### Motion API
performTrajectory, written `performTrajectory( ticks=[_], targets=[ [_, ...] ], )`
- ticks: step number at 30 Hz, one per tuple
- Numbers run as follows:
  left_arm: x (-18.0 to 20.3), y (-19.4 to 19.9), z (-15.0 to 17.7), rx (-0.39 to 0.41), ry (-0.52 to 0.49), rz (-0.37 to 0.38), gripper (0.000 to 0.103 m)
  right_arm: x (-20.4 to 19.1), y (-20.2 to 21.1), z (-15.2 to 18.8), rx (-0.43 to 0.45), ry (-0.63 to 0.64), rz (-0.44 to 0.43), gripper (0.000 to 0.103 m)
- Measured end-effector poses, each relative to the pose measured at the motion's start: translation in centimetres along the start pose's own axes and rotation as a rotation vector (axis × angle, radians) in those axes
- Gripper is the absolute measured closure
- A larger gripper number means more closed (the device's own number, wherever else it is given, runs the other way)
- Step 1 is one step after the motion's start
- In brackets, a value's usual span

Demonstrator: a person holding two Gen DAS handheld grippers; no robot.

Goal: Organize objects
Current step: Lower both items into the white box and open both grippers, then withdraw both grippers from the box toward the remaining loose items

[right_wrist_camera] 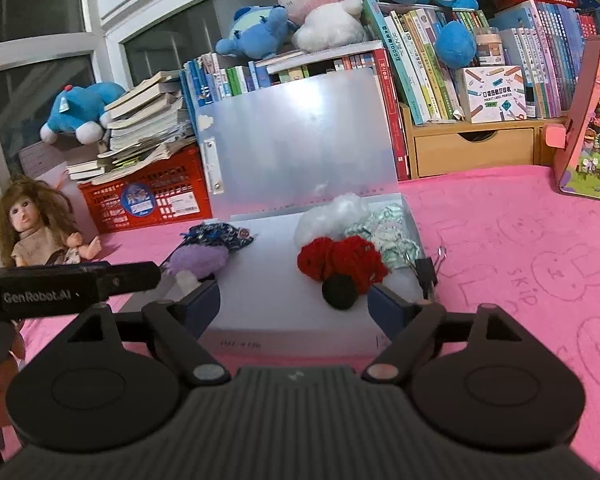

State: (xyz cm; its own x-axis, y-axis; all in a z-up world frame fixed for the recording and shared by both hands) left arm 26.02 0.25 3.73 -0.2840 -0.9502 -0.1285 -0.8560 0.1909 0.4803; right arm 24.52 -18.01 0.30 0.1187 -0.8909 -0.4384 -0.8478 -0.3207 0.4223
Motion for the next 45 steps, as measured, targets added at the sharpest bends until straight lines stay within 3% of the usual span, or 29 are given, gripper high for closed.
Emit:
performTrajectory(
  ticks=[12, 34, 45],
  targets=[
    [1.9, 4.9, 3.3, 0.039, -0.036, -0.004, 0.025, -0.2, 3.8, 3.3, -0.004, 0.064, -0.009, 0.011],
    [3.0, 7.6, 8.6, 0.001, -0.006, -0.011, 0.024, -0.4, 6.2, 8.3, -0.031, 0.154, 0.015, 0.011],
    [3.4, 8.5, 10.8, -0.029, -0.021, 0.004, 0.024, 0.1, 7.0, 8.8, -0.018, 0.142, 0.000, 0.011]
  ],
)
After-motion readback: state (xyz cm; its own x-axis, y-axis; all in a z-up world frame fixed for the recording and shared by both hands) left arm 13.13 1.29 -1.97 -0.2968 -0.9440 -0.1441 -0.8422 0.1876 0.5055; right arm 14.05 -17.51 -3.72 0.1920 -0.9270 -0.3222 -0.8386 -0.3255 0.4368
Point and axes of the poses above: each gripper's, at about its wrist camera, not at the fingertips, and y roughly against the way its jaws point, x to its right, z to its underside, the point moved 10 cm from there along -y, roughly the way its jaws point, and after that the axes turned 14 degrees about -y, right-handed, at the moved point
